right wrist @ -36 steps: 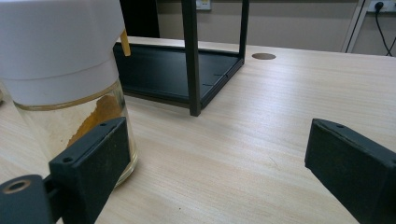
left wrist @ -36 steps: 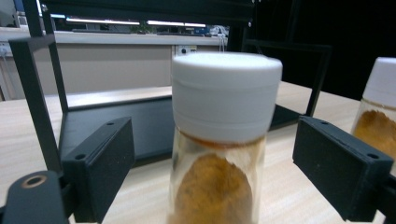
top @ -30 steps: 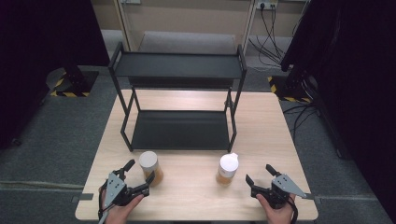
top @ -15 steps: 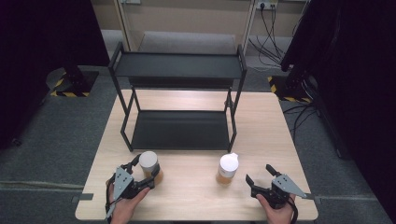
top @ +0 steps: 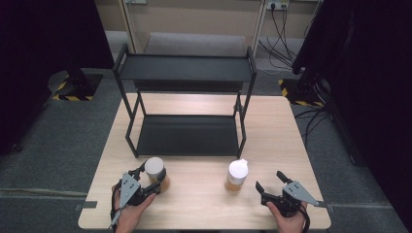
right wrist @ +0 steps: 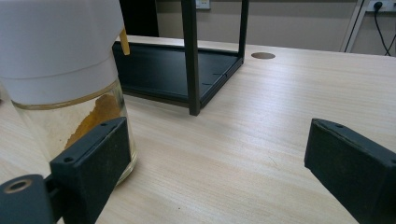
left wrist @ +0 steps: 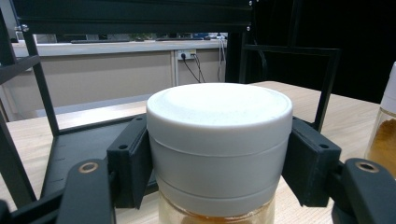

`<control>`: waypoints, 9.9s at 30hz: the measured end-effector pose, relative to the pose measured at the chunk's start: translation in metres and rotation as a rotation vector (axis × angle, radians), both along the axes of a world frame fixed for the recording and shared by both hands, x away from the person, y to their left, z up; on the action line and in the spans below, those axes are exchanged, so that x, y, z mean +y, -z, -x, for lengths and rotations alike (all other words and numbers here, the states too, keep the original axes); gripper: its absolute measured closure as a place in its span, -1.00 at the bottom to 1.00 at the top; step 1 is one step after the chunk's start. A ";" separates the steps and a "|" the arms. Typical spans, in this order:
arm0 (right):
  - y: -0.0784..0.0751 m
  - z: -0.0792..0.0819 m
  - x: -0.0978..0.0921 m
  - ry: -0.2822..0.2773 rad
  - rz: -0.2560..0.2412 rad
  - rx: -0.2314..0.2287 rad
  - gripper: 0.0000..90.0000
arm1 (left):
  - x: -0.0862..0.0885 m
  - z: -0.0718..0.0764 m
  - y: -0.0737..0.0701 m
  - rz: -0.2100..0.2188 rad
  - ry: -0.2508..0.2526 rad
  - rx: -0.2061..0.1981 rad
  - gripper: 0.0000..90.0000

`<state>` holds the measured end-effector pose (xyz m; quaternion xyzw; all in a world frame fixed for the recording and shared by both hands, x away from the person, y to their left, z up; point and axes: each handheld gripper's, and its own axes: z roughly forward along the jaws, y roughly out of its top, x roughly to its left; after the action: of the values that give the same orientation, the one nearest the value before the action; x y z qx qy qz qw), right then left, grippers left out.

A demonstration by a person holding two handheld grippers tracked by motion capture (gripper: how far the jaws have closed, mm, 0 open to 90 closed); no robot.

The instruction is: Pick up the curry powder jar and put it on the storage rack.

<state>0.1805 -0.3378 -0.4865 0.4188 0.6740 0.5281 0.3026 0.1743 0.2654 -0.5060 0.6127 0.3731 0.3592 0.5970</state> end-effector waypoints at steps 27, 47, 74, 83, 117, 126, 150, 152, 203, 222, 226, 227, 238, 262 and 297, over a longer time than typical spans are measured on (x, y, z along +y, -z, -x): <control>0.000 0.000 -0.001 0.000 -0.004 -0.001 -0.83 | -0.023 0.004 -0.044 0.014 -0.030 -0.104 -0.25; 0.001 0.000 0.000 0.001 -0.002 -0.004 -0.83 | -0.028 -0.005 -0.080 0.044 -0.088 -0.160 -0.25; 0.001 0.001 0.000 0.002 -0.004 -0.006 -0.83 | -0.027 -0.026 -0.120 0.065 -0.148 -0.249 -0.25; 0.001 0.001 -0.001 0.002 -0.007 -0.005 -0.83 | -0.031 -0.034 -0.129 0.074 -0.156 -0.261 -0.25; 0.001 0.000 -0.001 -0.002 -0.006 -0.004 -0.83 | -0.033 -0.071 -0.197 0.108 -0.193 -0.316 -0.25; 0.001 0.000 -0.002 -0.003 -0.011 -0.005 -0.83 | -0.033 -0.082 -0.220 0.103 -0.202 -0.333 -0.25; 0.002 0.000 -0.002 -0.010 -0.004 -0.010 -0.83 | -0.028 -0.121 -0.260 0.096 -0.252 -0.327 -0.25; 0.002 0.000 -0.002 -0.011 -0.005 -0.011 -0.83 | -0.027 -0.127 -0.263 0.099 -0.248 -0.326 -0.25; 0.003 0.000 -0.005 -0.029 -0.008 -0.020 -0.82 | -0.019 -0.201 -0.260 0.075 -0.274 -0.209 -0.26; 0.003 0.000 -0.005 -0.031 -0.005 -0.022 -0.81 | -0.026 -0.172 -0.252 0.106 -0.298 -0.244 -0.65; 0.003 0.000 -0.005 -0.032 -0.007 -0.022 -0.82 | -0.027 -0.162 -0.245 0.113 -0.293 -0.255 -0.66; 0.004 0.000 -0.005 -0.032 -0.007 -0.022 -0.82 | -0.027 -0.160 -0.244 0.110 -0.295 -0.255 -0.66; 0.004 0.000 -0.006 -0.033 -0.010 -0.022 -0.82 | -0.024 -0.143 -0.229 0.108 -0.276 -0.247 -0.66; 0.003 0.000 -0.006 -0.032 -0.007 -0.022 -0.82 | -0.019 -0.114 -0.216 0.096 -0.237 -0.252 -0.66; 0.003 0.001 -0.005 -0.035 -0.002 -0.024 -0.82 | -0.017 -0.074 -0.166 0.070 -0.179 -0.237 -0.69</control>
<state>0.1798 -0.3431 -0.4900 0.4007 0.6769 0.5391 0.3010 0.2479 0.2484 -0.3401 0.5092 0.3655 0.4674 0.6234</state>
